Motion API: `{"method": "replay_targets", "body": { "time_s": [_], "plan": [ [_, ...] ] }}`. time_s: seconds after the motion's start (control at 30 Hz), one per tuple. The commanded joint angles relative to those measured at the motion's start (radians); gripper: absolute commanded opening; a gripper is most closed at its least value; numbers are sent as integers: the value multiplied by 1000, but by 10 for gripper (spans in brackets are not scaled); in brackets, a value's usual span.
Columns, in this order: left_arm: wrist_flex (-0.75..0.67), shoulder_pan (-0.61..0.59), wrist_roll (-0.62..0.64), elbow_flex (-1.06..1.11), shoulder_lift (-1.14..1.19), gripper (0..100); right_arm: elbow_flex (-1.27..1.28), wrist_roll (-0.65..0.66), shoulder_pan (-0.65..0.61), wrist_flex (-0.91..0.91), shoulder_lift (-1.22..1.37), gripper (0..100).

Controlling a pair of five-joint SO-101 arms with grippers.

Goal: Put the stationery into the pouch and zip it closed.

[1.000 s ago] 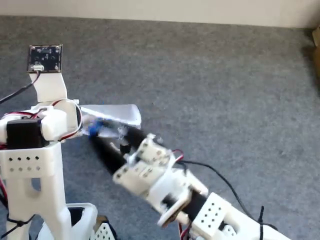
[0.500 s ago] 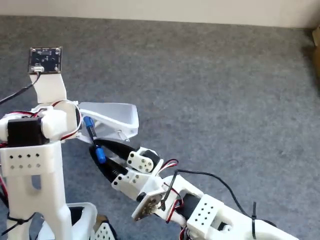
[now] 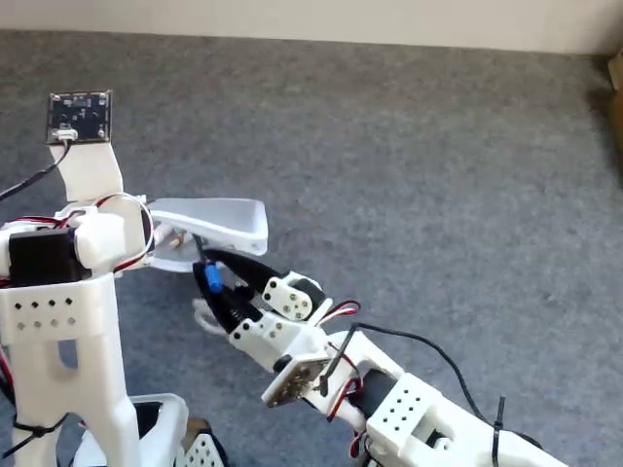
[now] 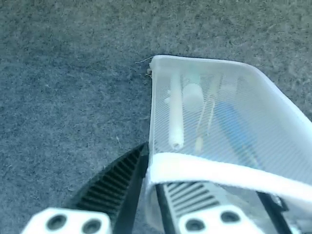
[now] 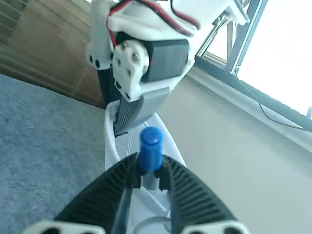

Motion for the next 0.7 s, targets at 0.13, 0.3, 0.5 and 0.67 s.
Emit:
{"method": "replay_targets", "body": {
  "time_s": [0.13, 0.3, 0.5, 0.67],
  "plan": [
    [-23, -15, 11, 5, 36, 7, -8, 11, 18, 77, -2, 216],
    [-52, -15, 11, 33, 36, 7, -10, 11, -7, 209, -125, 216],
    [-72, -15, 11, 48, 36, 7, -10, 9, -59, 507, -409, 215],
    [-72, -15, 11, 51, 36, 7, -10, 9, -137, 647, -593, 63]
  ]
}}
